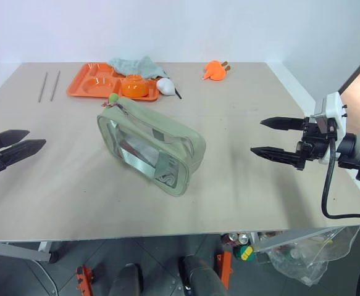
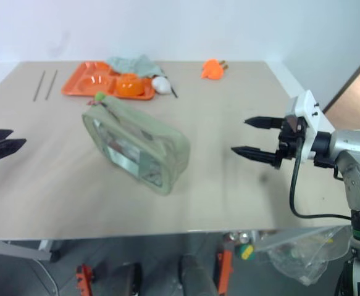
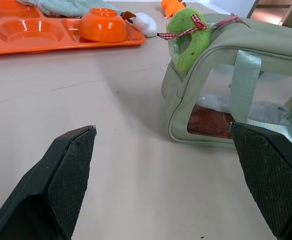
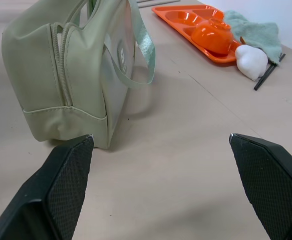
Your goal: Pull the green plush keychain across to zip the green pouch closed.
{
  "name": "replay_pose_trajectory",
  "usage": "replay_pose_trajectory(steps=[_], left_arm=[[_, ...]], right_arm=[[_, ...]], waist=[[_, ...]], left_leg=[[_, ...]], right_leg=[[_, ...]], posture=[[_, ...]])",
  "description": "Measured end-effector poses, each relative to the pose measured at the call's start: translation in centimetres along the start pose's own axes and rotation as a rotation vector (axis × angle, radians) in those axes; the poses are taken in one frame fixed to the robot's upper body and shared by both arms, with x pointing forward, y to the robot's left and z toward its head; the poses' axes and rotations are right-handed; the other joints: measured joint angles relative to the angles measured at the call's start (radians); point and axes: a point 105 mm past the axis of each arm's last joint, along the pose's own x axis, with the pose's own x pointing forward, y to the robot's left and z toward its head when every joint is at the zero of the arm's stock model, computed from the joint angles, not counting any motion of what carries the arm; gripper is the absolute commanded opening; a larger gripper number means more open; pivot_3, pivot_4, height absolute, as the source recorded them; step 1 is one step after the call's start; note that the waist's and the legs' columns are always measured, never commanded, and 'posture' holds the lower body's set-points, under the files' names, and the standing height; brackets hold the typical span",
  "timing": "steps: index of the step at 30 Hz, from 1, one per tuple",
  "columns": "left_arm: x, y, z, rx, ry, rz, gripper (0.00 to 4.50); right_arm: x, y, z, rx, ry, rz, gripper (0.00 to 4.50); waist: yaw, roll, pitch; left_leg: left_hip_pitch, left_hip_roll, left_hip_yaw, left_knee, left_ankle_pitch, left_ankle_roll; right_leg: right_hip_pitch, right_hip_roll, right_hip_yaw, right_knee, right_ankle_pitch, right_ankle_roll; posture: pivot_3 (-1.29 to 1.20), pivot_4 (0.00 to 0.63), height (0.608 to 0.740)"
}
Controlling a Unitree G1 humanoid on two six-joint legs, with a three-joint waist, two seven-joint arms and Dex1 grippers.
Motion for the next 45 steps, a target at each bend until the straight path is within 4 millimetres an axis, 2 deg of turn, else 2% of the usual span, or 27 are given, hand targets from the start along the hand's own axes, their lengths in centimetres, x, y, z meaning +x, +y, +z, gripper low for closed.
replay_pose_trajectory(steps=[17, 27, 31, 35, 41, 45], left_arm=[[0.1, 0.3, -0.1, 0.004, -0.001, 0.013, 4.41], [0.5, -0.3, 0.3, 0.027, -0.011, -0.008, 4.41], [1.5, -1.5, 2.0, 0.088, -0.048, -0.059, 4.41], [2.8, -3.3, 2.6, 0.162, -0.022, -0.134, 4.41], [3.6, -5.7, 5.5, 0.254, -0.068, -0.221, 4.41], [3.8, -6.6, 5.8, 0.276, -0.074, -0.252, 4.41]], right_arm=[[0.5, 0.0, -0.6, -0.01, 0.044, 0.005, 4.5], [1.2, -0.2, -0.8, -0.015, 0.057, 0.005, 4.5], [2.1, -1.3, 0.7, -0.053, 0.012, -0.022, 4.5], [2.3, -1.9, 3.8, -0.118, -0.046, -0.003, 4.5], [4.1, 1.5, 6.5, -0.156, -0.089, 0.239, 4.5], [5.2, 4.3, 9.4, -0.169, -0.156, 0.4, 4.5]], waist=[[0.0, 0.0, 0.0], [-0.001, 0.0, 0.0], [0.0, 0.0, 0.0], [0.0, 0.0, 0.0], [-0.001, 0.001, 0.0], [-0.001, 0.002, 0.001]], left_leg=[[0.0, 0.0, 0.0, 0.0, 0.0, 0.0], [0.001, 0.0, 0.0, 0.001, 0.0, 0.0], [0.0, 0.0, 0.0, 0.002, 0.0, 0.0], [0.0, 0.0, 0.001, 0.002, 0.0, 0.0], [0.0, 0.001, 0.0, 0.001, 0.0, 0.001], [0.0, 0.001, 0.0, 0.001, 0.0, 0.001]], right_leg=[[0.0, 0.0, 0.0, 0.001, 0.0, 0.0], [0.0, 0.0, 0.0, 0.001, 0.0, 0.0], [0.0, 0.0, 0.001, 0.002, 0.001, 0.0], [0.0, 0.0, 0.001, 0.002, 0.001, 0.001], [0.0, 0.001, 0.0, 0.002, 0.001, 0.002], [0.0, 0.001, 0.0, 0.002, 0.001, 0.002]], posture=[[0.0, 0.15, 0.74], [0.0, 0.15, 0.74], [0.0, 0.15, 0.74], [0.0, 0.15, 0.74], [0.0, 0.15, 0.74], [0.0, 0.15, 0.74]])
